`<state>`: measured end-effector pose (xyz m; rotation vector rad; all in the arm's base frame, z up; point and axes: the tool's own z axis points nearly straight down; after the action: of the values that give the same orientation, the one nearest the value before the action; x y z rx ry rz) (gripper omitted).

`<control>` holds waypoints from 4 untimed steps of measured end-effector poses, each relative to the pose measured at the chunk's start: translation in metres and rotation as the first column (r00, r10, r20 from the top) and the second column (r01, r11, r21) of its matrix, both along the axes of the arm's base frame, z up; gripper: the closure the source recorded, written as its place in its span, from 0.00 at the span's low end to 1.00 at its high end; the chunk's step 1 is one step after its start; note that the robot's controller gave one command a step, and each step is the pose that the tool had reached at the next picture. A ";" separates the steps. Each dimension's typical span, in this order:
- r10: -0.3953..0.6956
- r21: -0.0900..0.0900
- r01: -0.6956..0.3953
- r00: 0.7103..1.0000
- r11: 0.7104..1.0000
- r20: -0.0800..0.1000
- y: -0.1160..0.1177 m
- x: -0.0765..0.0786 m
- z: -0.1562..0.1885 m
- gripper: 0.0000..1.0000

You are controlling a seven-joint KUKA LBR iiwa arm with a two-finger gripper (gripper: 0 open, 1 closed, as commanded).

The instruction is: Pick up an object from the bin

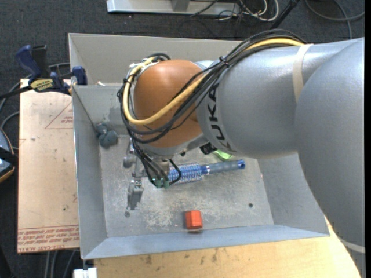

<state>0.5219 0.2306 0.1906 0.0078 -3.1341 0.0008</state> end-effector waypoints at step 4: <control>0.635 -0.013 -0.635 0.772 0.773 0.026 -0.150 -0.031 -0.114 0.00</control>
Offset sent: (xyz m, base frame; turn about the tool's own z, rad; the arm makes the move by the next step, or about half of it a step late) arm 0.0070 -0.1098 -0.1206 -0.2236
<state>0.4912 0.0802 0.0762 1.0739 -2.9752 0.0107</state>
